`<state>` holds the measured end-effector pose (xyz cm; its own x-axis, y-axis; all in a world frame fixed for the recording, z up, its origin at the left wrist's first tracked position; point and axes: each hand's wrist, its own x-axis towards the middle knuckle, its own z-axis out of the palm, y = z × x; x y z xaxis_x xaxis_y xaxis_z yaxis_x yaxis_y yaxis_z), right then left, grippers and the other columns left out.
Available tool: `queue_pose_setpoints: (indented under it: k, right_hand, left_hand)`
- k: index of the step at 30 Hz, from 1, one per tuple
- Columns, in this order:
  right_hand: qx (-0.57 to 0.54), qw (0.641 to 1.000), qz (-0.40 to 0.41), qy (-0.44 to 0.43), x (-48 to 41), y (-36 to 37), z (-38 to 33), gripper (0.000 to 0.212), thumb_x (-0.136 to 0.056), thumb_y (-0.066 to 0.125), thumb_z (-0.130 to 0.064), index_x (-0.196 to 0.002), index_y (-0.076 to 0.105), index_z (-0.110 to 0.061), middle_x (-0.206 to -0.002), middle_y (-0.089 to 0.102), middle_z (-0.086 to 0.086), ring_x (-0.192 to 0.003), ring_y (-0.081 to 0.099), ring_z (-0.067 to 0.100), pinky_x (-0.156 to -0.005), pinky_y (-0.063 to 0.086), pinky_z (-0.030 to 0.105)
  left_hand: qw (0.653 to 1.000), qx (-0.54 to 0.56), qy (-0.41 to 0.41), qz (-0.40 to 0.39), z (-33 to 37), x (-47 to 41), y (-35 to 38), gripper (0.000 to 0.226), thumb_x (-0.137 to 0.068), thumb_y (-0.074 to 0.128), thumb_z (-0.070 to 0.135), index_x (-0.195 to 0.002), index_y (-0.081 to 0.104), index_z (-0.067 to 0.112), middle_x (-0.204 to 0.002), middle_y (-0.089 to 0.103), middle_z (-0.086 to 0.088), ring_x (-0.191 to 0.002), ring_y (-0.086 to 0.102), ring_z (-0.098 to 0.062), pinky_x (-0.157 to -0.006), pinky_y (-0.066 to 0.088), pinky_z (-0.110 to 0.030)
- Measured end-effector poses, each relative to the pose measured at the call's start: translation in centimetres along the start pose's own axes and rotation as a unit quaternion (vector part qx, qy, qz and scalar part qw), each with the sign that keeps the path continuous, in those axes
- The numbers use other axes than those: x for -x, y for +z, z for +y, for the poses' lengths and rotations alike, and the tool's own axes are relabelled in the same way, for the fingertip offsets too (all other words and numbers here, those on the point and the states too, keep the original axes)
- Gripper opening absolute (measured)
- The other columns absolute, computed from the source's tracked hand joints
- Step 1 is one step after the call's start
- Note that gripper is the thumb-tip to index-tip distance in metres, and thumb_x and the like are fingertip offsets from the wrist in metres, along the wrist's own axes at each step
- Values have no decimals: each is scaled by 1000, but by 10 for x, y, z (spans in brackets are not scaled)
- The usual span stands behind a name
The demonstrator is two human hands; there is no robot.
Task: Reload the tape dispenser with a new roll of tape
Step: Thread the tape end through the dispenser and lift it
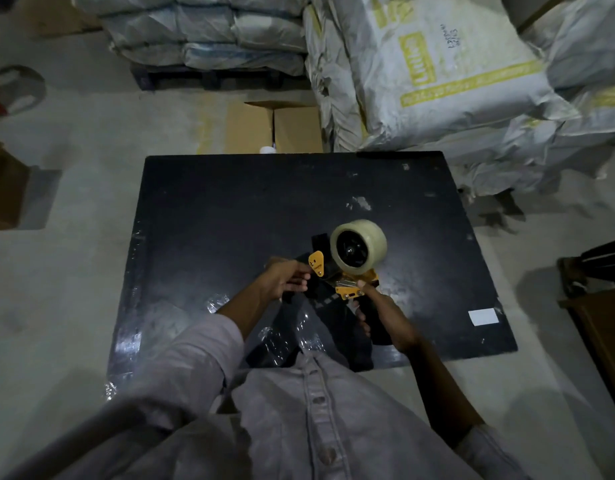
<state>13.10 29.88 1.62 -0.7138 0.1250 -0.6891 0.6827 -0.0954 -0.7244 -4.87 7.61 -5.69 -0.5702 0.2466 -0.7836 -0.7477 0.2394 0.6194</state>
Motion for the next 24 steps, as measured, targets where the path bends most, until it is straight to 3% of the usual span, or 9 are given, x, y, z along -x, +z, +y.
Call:
queue_pose_setpoints:
  k: [4,7,13,15,17,20,24]
  right_hand:
    - [19,999,41,-21,-10,11,13,62,-97,67,-74,-97,69,-12,-78,58,11,-59,48,24,-56,38,34]
    - [46,997,61,-24,-21,19,24,63,-99,66,-72,-102,70,-9,-79,58,10,-63,50,24,-55,43,34]
    - [70,994,71,-32,-25,35,39,56,-102,61,-73,-101,67,-17,-74,56,2,-58,49,14,-54,40,30]
    - [105,991,71,-49,-23,40,44,40,-106,59,-67,-100,69,-29,-68,64,-17,-60,55,-2,-60,41,21]
    - [150,984,69,-62,-22,46,49,36,-107,56,-67,-113,72,-35,-81,74,-29,-76,67,-10,-72,48,16]
    - [177,979,74,-69,-24,52,54,63,-101,52,-82,-134,72,-32,-116,82,-12,-112,74,4,-97,59,32]
    - [193,976,83,-63,-30,51,59,76,-94,49,-93,-135,72,-33,-121,81,-6,-117,75,13,-106,61,46]
  left_hand:
    - [993,-101,58,27,-3,-12,0,15,-95,83,2,-93,77,-11,-72,73,-17,-51,65,-23,-46,58,-34]
    - [982,-159,90,48,-11,-19,-5,23,-93,89,12,-84,78,-6,-70,77,-21,-54,68,-30,-46,55,-36]
    - [958,-221,128,129,-13,-19,-9,26,-85,95,22,-74,77,9,-55,73,-14,-44,71,-30,-36,49,-27]
    - [957,-214,122,150,-16,-18,-13,30,-84,98,26,-74,74,11,-54,73,-12,-41,70,-24,-34,48,-26]
    - [958,-199,127,163,-21,-19,-15,34,-85,98,27,-77,69,10,-56,73,-11,-41,70,-22,-33,47,-26]
    - [959,-182,130,176,-24,-20,-14,35,-88,96,27,-81,65,13,-61,75,-13,-45,74,-25,-36,52,-30]
    - [957,-187,122,187,-24,-22,-16,38,-85,99,28,-79,64,15,-63,77,-12,-49,77,-27,-49,63,-41]
